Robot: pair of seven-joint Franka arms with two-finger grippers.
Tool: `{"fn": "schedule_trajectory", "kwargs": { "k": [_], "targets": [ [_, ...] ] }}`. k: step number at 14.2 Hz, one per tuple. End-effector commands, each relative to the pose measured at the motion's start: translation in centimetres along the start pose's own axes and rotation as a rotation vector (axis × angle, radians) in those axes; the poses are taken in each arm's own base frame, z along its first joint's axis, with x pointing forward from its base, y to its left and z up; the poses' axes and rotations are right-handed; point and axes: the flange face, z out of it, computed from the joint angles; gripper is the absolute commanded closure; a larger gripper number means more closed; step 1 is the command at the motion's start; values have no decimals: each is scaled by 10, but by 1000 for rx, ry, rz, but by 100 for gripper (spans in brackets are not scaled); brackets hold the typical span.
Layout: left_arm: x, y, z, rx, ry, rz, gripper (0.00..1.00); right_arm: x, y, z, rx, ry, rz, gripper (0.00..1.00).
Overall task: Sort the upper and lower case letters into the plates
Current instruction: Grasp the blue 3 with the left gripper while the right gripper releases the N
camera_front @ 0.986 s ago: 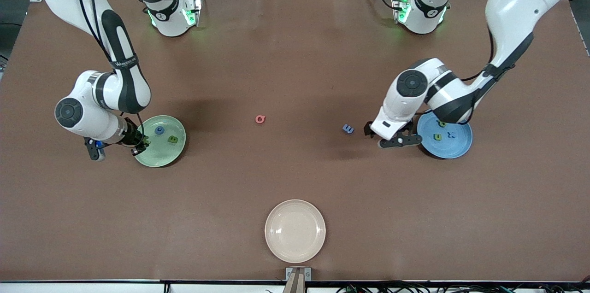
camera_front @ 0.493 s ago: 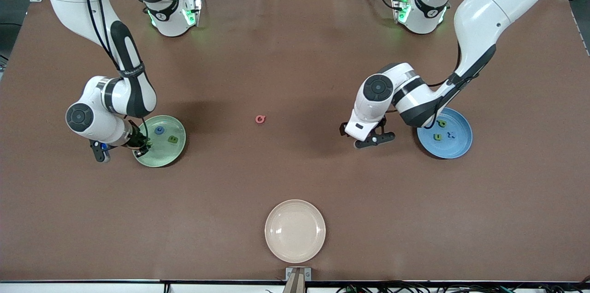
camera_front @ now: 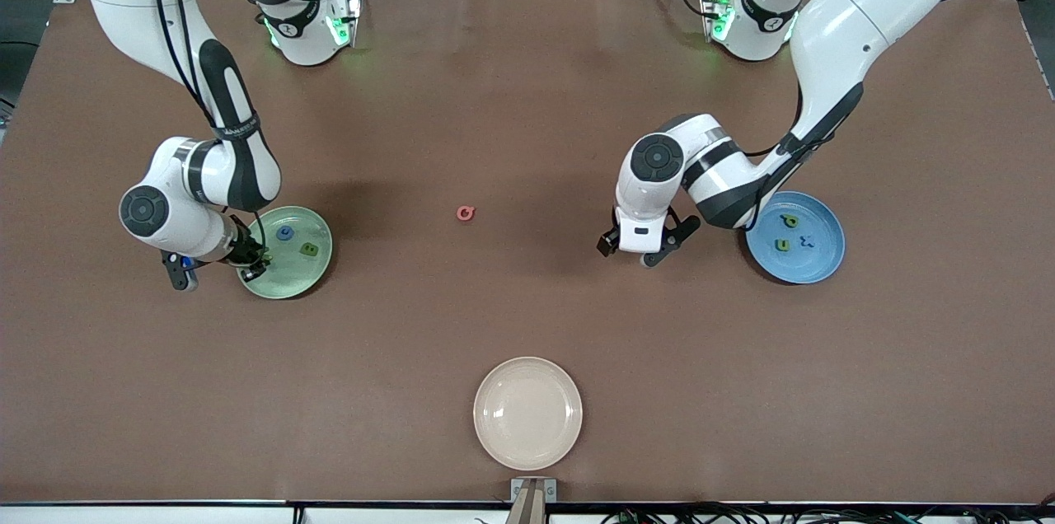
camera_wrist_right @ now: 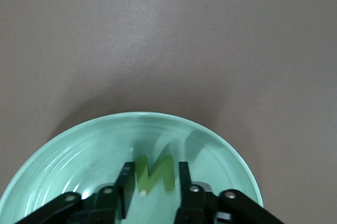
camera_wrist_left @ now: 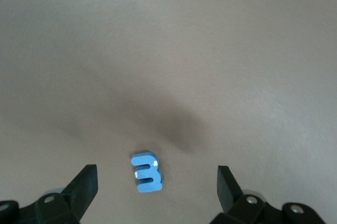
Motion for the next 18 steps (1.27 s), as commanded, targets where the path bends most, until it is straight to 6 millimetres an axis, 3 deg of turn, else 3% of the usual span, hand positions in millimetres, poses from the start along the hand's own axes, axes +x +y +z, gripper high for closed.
{"fn": "schedule_trajectory", "kwargs": {
  "k": [1,4,6,9,14,18],
  "targets": [
    [-1,2,17,-1,-11,-115,0,-4,-3,-1,9,-8,-2,0],
    [-6,-2,23,-24,-30,-121,4,-11,-11,-15,15,-24,8,0],
    [-9,-4,25,-19,-31,-117,15,-24,-34,-47,-16,-69,42,0],
    [-11,-4,30,-16,-40,-116,32,-69,-77,-99,0,-164,124,0],
    [-14,-6,33,-8,-41,-110,46,-185,-116,-102,90,-174,234,0],
    [-16,-7,35,-6,-44,-109,52,-270,-121,-73,120,-130,124,3]
  ]
}}
